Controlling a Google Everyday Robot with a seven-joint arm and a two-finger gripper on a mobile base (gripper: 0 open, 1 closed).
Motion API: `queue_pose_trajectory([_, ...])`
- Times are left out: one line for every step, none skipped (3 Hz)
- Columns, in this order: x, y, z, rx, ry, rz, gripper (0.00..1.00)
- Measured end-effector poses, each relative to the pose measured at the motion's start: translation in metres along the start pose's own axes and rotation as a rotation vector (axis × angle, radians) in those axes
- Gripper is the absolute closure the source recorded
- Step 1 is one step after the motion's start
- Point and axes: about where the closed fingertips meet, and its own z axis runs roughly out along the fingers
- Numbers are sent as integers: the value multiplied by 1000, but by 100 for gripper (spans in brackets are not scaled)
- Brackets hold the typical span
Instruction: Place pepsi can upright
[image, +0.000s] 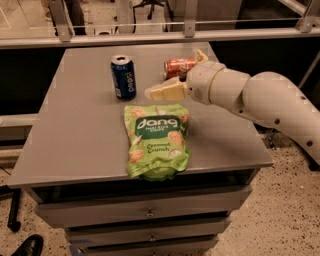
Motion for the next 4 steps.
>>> queue_pose_trajectory([-3, 2, 0, -43, 0, -81, 0])
queue_pose_trajectory([-20, -29, -20, -43, 36, -301, 0])
queue_pose_trajectory([-45, -77, -44, 13, 59, -460, 0])
queue_pose_trajectory([-59, -91, -51, 39, 43, -474, 0])
